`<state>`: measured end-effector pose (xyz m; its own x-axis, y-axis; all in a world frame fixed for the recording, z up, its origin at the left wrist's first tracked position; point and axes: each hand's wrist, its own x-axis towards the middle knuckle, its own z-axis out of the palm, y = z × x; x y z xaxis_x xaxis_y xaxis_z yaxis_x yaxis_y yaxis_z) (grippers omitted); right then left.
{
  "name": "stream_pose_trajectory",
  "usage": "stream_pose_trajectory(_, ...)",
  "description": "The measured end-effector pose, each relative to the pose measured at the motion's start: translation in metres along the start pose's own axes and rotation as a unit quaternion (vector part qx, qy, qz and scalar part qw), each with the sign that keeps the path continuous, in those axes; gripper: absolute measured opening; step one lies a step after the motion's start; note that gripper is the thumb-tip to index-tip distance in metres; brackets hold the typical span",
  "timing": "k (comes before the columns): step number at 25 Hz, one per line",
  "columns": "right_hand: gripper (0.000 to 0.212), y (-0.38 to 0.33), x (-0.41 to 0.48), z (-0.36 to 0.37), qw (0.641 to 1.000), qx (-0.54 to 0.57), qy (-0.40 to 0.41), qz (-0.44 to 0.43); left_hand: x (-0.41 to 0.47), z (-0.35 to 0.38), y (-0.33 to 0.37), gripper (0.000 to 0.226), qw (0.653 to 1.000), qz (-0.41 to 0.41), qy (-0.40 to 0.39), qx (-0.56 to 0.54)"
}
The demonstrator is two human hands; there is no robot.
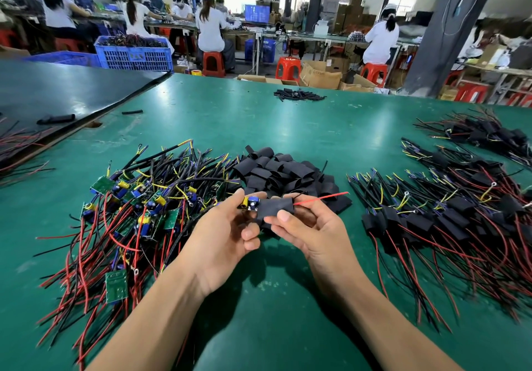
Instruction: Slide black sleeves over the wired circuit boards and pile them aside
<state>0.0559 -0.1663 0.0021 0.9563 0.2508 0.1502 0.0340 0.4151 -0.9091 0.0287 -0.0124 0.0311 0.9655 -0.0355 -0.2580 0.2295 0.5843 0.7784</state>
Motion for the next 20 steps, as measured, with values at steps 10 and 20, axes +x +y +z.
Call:
stream_pose_trajectory(10, 0.021, -0.0052, -0.0004, -0.0006, 0.998, 0.05, -0.028, 0.022, -0.0008, -0.0017, -0.001, 0.026, 0.998, -0.028, -0.035, -0.038)
stream_pose_trajectory(20, 0.019, -0.0064, -0.0013, -0.0012, 0.997, 0.067, -0.037, 0.031, -0.0016, -0.0008, -0.0053, 0.034, 0.998, 0.012, -0.015, 0.053)
